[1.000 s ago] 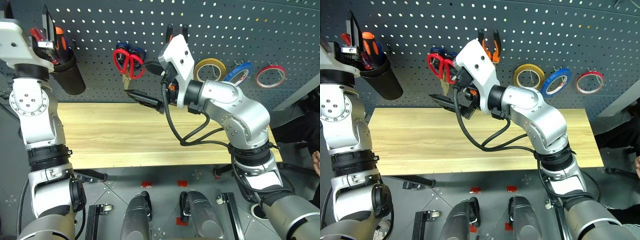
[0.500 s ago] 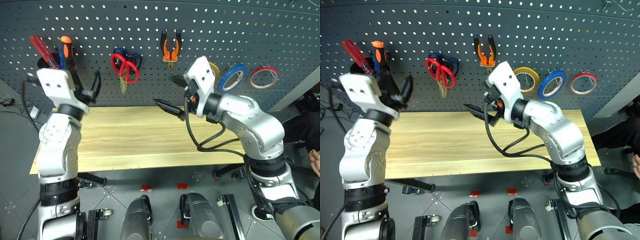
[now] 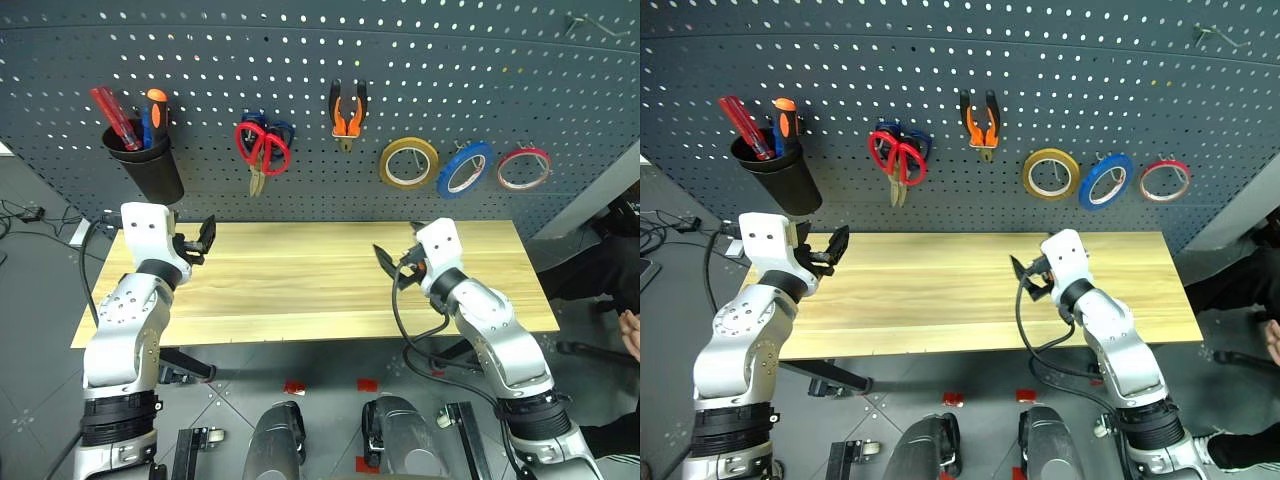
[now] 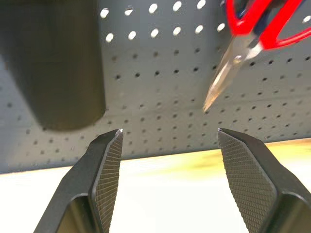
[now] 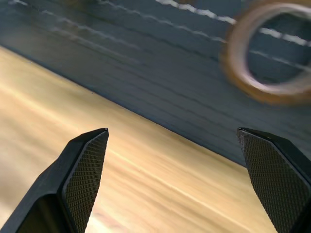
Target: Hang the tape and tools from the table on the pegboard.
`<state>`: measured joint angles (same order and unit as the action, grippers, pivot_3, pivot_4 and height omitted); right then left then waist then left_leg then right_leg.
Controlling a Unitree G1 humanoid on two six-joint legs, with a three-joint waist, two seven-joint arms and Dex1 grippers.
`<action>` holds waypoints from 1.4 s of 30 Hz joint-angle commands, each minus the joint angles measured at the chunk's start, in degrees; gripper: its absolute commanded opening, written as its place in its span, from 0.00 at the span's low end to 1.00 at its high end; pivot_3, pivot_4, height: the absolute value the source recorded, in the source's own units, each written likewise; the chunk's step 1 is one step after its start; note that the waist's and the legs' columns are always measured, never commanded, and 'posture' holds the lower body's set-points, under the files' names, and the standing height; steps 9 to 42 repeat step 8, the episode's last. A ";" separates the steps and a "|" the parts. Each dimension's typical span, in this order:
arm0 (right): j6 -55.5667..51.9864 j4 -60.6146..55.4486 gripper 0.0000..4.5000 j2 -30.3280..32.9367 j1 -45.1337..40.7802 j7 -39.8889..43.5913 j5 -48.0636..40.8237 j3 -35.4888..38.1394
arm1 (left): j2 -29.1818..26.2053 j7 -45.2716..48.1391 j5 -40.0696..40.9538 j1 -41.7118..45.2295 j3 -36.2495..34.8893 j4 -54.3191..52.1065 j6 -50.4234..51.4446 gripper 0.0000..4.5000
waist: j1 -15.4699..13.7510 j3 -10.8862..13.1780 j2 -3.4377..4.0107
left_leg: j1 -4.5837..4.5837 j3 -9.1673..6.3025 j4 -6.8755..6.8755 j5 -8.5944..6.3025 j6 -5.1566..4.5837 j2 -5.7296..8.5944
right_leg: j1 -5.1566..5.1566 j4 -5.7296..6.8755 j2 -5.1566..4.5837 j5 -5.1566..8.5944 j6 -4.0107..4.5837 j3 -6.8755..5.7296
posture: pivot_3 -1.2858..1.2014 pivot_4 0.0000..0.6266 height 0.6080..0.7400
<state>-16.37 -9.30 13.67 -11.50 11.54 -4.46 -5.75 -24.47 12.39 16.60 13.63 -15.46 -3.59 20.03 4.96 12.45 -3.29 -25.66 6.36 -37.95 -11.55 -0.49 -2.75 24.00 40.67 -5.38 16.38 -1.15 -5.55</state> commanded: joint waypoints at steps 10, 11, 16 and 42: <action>14.78 18.26 1.00 0.39 1.41 -3.70 2.00 7.71 | 4.75 -2.84 -4.80 -4.77 -0.39 4.40 -10.14 0.72 | 0.22 -1.49 0.41 | 0.81 0.01 0.13 -0.17 -0.23 -0.14 | -0.81 -0.40 0.17 -0.06 0.10 0.14 | 0.45 0.15 1.00; 14.78 18.26 1.00 0.39 1.41 -3.70 2.00 7.71 | 4.75 -2.84 -4.80 -4.77 -0.39 4.40 -10.14 0.72 | 0.22 -1.49 0.41 | 0.81 0.01 0.13 -0.17 -0.23 -0.14 | -0.81 -0.40 0.17 -0.06 0.10 0.14 | 0.45 0.15 1.00; 14.78 18.26 1.00 0.39 1.41 -3.70 2.00 7.71 | 4.75 -2.84 -4.80 -4.77 -0.39 4.40 -10.14 0.72 | 0.22 -1.49 0.41 | 0.81 0.01 0.13 -0.17 -0.23 -0.14 | -0.81 -0.40 0.17 -0.06 0.10 0.14 | 0.45 0.15 1.00; 14.78 18.26 1.00 0.39 1.41 -3.70 2.00 7.71 | 4.75 -2.84 -4.80 -4.77 -0.39 4.40 -10.14 0.72 | 0.22 -1.49 0.41 | 0.81 0.01 0.13 -0.17 -0.23 -0.14 | -0.81 -0.40 0.17 -0.06 0.10 0.14 | 0.45 0.15 1.00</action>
